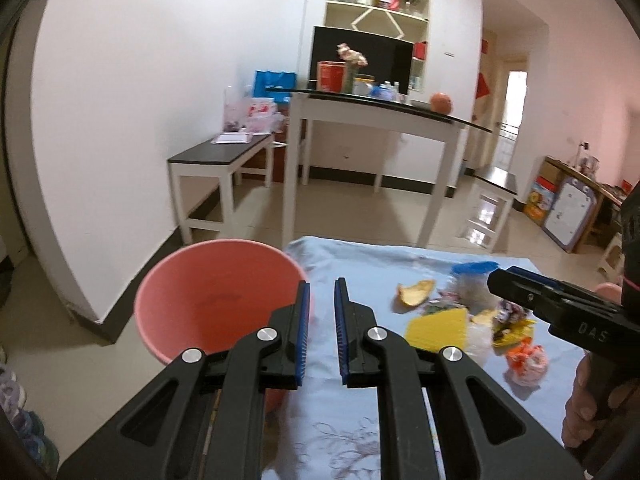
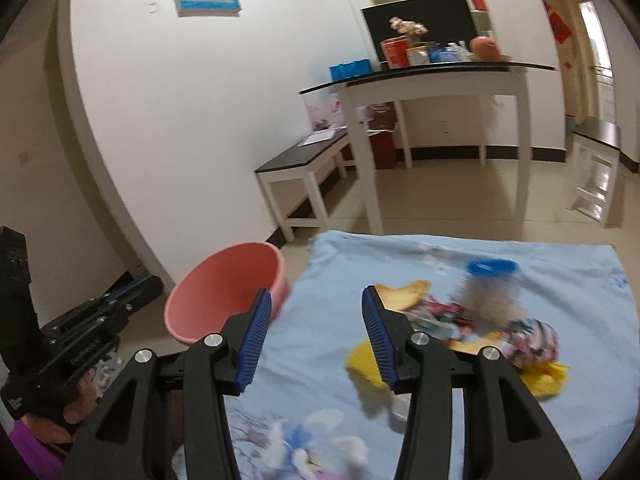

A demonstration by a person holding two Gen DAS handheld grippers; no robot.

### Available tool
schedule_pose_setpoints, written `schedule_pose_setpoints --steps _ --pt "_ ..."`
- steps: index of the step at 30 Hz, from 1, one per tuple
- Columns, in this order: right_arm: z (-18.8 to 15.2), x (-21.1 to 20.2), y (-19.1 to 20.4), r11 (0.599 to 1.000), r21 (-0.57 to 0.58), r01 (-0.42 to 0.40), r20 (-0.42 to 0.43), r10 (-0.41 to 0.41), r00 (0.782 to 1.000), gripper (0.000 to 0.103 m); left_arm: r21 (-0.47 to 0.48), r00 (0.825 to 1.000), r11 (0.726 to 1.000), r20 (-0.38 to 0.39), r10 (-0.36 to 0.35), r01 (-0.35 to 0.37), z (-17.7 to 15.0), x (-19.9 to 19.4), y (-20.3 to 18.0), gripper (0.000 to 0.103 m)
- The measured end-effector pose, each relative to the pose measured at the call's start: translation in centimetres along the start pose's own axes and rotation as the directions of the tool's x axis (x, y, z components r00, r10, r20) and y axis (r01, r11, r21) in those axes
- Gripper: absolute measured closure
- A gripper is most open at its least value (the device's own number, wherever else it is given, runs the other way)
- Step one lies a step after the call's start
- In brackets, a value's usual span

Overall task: Collect trash
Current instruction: 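Move both open tools back over the trash pile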

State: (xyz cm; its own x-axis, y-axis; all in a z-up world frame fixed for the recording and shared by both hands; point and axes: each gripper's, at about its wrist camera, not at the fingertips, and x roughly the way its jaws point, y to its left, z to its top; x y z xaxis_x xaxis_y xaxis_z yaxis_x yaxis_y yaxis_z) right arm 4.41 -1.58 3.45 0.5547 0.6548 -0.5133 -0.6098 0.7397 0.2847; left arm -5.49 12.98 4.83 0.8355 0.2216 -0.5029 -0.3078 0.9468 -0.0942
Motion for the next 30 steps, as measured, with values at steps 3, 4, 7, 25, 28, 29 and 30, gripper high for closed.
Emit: schedule_pose_setpoints --steps 3,4,7,25,28,29,30 --pt "-0.6 -1.7 -2.0 0.998 0.002 0.057 0.017 -0.057 0.998 0.056 0.019 0.999 0.999 -0.017 -0.047 0.047 -0.4 0.4 -1.3 0.091" --pt "-1.0 -2.3 -2.5 0.997 0.000 0.076 0.022 -0.076 0.997 0.056 0.023 0.998 0.998 -0.022 -0.059 0.059 -0.8 0.4 -1.7 0.091" --pt "-1.8 -4.0 -4.5 0.989 0.002 0.148 0.033 -0.148 0.988 0.053 0.033 0.993 0.994 -0.053 -0.104 0.106 -1.4 1.1 -2.9 0.091" --pt "-7.8 -5.2 -11.6 0.957 0.084 0.277 -0.099 -0.269 0.958 0.052 0.100 0.929 0.945 -0.242 -0.280 0.311 -4.3 6.2 -10.4 0.091" --pt "-8.0 -5.3 -12.1 0.954 0.078 0.289 -0.100 -0.281 0.955 0.052 0.079 0.916 0.941 -0.269 -0.297 0.328 -4.3 7.3 -11.0 0.091" --pt "-8.0 -5.3 -12.4 0.953 0.080 0.291 -0.102 -0.282 0.954 0.052 0.071 0.910 0.938 -0.278 -0.309 0.340 -4.2 7.6 -11.3 0.091" --pt "-8.1 -5.3 -12.5 0.953 0.084 0.290 -0.104 -0.281 0.954 0.051 0.069 0.905 0.934 -0.281 -0.318 0.349 -4.2 7.8 -11.6 0.091"
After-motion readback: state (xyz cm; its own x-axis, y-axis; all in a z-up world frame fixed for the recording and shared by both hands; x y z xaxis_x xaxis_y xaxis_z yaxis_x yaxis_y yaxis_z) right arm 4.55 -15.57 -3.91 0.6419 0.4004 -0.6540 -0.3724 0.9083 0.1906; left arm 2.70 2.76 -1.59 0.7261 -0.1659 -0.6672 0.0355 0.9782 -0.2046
